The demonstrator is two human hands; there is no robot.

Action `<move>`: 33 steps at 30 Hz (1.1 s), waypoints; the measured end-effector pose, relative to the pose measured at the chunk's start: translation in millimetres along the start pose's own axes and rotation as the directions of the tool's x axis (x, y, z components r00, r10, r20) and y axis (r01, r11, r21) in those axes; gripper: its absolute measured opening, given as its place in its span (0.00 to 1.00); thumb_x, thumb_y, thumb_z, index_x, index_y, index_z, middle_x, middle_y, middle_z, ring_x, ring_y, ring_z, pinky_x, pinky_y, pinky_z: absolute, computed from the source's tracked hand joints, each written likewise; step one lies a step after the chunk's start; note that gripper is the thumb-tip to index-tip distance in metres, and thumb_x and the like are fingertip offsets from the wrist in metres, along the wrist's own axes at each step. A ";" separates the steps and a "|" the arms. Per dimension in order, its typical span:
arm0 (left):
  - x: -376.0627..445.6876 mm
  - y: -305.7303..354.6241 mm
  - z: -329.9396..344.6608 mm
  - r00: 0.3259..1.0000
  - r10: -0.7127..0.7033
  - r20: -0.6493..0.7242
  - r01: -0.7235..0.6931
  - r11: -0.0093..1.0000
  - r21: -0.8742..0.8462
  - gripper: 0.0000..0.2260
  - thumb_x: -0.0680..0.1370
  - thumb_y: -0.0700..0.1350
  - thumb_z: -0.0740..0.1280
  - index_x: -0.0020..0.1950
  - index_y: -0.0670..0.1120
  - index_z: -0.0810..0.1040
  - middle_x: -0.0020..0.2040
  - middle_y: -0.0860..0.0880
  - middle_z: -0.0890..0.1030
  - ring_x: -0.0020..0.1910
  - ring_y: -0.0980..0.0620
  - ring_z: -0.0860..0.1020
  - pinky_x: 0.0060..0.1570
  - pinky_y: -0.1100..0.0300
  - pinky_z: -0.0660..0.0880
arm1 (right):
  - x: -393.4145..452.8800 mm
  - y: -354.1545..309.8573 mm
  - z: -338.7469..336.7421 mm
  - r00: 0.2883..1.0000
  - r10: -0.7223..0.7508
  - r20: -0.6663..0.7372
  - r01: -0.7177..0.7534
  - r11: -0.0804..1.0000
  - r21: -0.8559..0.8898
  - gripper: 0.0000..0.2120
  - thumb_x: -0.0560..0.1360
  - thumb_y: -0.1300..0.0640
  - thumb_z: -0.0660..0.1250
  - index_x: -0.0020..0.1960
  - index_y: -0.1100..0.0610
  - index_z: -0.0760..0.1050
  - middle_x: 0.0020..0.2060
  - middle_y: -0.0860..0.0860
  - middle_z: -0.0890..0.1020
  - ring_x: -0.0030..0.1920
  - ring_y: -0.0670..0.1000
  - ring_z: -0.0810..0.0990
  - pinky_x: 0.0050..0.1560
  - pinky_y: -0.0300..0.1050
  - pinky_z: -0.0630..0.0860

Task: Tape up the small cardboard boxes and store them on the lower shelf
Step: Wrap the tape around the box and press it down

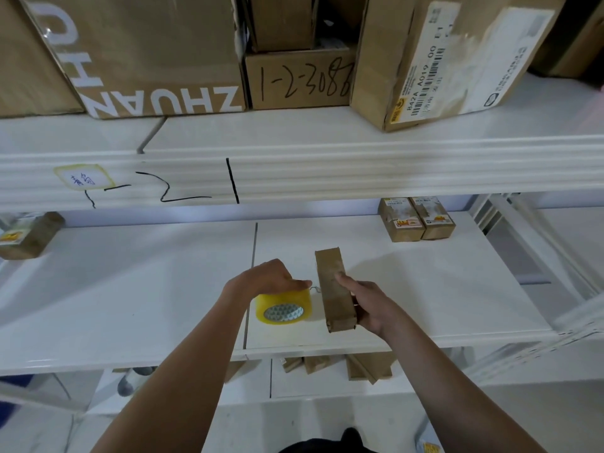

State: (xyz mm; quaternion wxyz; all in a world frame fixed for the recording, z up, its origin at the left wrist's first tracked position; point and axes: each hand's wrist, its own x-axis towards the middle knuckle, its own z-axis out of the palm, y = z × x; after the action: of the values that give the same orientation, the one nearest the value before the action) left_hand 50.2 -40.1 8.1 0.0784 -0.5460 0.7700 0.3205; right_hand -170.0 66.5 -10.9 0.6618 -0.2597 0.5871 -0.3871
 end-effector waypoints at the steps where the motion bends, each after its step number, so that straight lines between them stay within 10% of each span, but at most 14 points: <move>1: 0.3 1.8 0.8 1.000 0.004 0.005 -0.004 1.000 -0.016 0.32 0.73 0.72 0.64 0.51 0.43 0.86 0.48 0.46 0.85 0.46 0.48 0.83 0.49 0.55 0.79 | -1.1 -0.2 0.2 1.000 -0.004 0.006 0.004 1.000 0.022 0.26 0.75 0.42 0.73 0.62 0.62 0.80 0.52 0.60 0.86 0.53 0.60 0.86 0.56 0.59 0.82; 6: -0.4 12.4 4.6 0.999 0.033 -0.005 -0.033 0.997 -0.075 0.30 0.74 0.73 0.63 0.43 0.45 0.85 0.42 0.48 0.84 0.43 0.49 0.83 0.46 0.57 0.77 | -7.0 -2.8 4.9 0.998 -0.010 0.055 0.002 0.989 0.149 0.23 0.78 0.44 0.70 0.62 0.63 0.81 0.54 0.61 0.86 0.54 0.59 0.86 0.49 0.52 0.83; 12: 2.4 12.6 8.0 0.997 0.016 -0.077 -0.019 0.999 -0.034 0.26 0.70 0.73 0.67 0.34 0.50 0.80 0.33 0.52 0.81 0.33 0.53 0.80 0.35 0.61 0.74 | -4.6 -1.2 11.8 0.997 0.064 0.044 -0.072 0.975 0.212 0.19 0.79 0.44 0.68 0.64 0.55 0.78 0.53 0.57 0.86 0.57 0.60 0.85 0.65 0.60 0.77; 17: 0.2 22.5 14.7 0.993 0.008 -0.120 -0.004 1.000 0.027 0.27 0.71 0.68 0.70 0.30 0.46 0.73 0.27 0.51 0.74 0.25 0.54 0.72 0.28 0.60 0.67 | 1.6 -4.0 22.8 0.994 0.013 -0.108 -0.048 0.941 -0.334 0.35 0.68 0.31 0.73 0.63 0.56 0.78 0.53 0.53 0.85 0.54 0.54 0.84 0.58 0.52 0.81; 23: -7.3 30.6 13.3 0.998 -0.005 -0.055 0.007 0.999 0.035 0.28 0.76 0.68 0.66 0.32 0.44 0.71 0.30 0.49 0.73 0.29 0.52 0.71 0.32 0.60 0.66 | 9.9 -6.1 13.4 0.988 -0.015 -0.151 -0.042 0.929 -0.367 0.26 0.64 0.46 0.83 0.56 0.59 0.81 0.47 0.52 0.87 0.47 0.53 0.86 0.51 0.51 0.84; 29: -20.3 15.0 -6.8 0.994 0.039 0.100 -0.019 0.982 -0.187 0.24 0.79 0.62 0.66 0.57 0.42 0.84 0.54 0.45 0.83 0.54 0.46 0.80 0.54 0.55 0.76 | 4.9 -9.8 0.0 0.989 0.019 -0.146 -0.064 0.948 -0.312 0.21 0.65 0.53 0.83 0.53 0.60 0.80 0.45 0.55 0.87 0.45 0.54 0.87 0.41 0.47 0.84; 33: -23.1 13.8 -7.4 0.989 0.075 0.128 -0.046 0.976 -0.212 0.19 0.79 0.60 0.67 0.50 0.44 0.83 0.47 0.47 0.81 0.52 0.45 0.80 0.57 0.52 0.76 | -0.6 -14.8 -0.6 0.991 0.010 -0.133 -0.051 0.951 -0.305 0.16 0.66 0.55 0.82 0.48 0.57 0.80 0.44 0.54 0.87 0.43 0.53 0.87 0.36 0.44 0.82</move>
State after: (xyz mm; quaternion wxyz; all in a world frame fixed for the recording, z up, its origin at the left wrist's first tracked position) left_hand 48.7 -23.4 30.4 0.0631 -0.5045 0.7414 0.4379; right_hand -173.6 58.7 1.1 0.5795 -0.3246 0.6860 -0.2969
